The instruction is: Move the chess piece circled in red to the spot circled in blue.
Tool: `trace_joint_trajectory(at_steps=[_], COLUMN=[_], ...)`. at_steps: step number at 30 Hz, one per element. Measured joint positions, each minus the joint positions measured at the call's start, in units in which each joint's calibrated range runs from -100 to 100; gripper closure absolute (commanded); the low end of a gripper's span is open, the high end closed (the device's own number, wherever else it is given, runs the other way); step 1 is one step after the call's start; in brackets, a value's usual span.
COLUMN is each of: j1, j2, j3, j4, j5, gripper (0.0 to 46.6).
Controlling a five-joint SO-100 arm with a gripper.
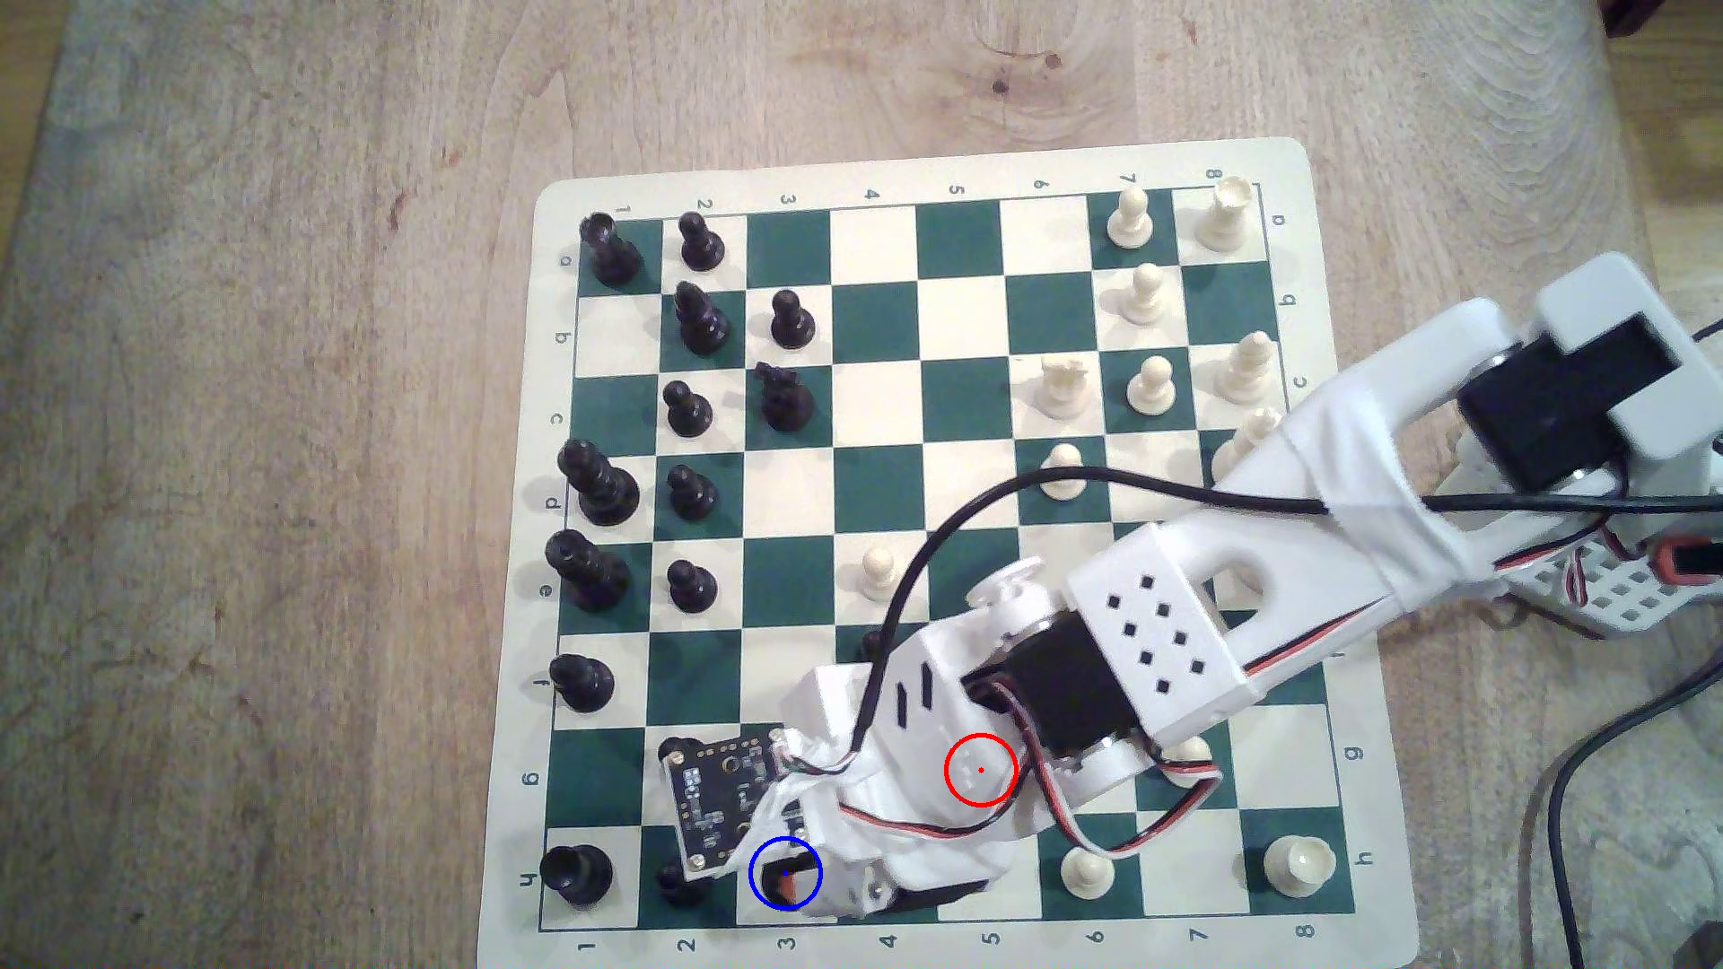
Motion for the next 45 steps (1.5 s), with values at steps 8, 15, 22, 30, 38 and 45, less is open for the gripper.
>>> trace_joint_trajectory(at_steps=[8, 15, 22, 30, 38, 45], j1=[0.0, 1.8, 1.4, 0.7, 0.6, 0.6], j2=[5.9, 9.4, 9.6, 9.6, 9.6, 9.6], j3=[-5.1, -8.0, -8.0, -8.0, -8.0, -8.0], j4=[0.0, 1.1, 1.3, 1.6, 1.9, 2.5], j5=[0.4, 0.6, 0.9, 0.9, 0.9, 1.5], gripper=[46.4, 46.4, 46.4, 46.4, 46.4, 39.3])
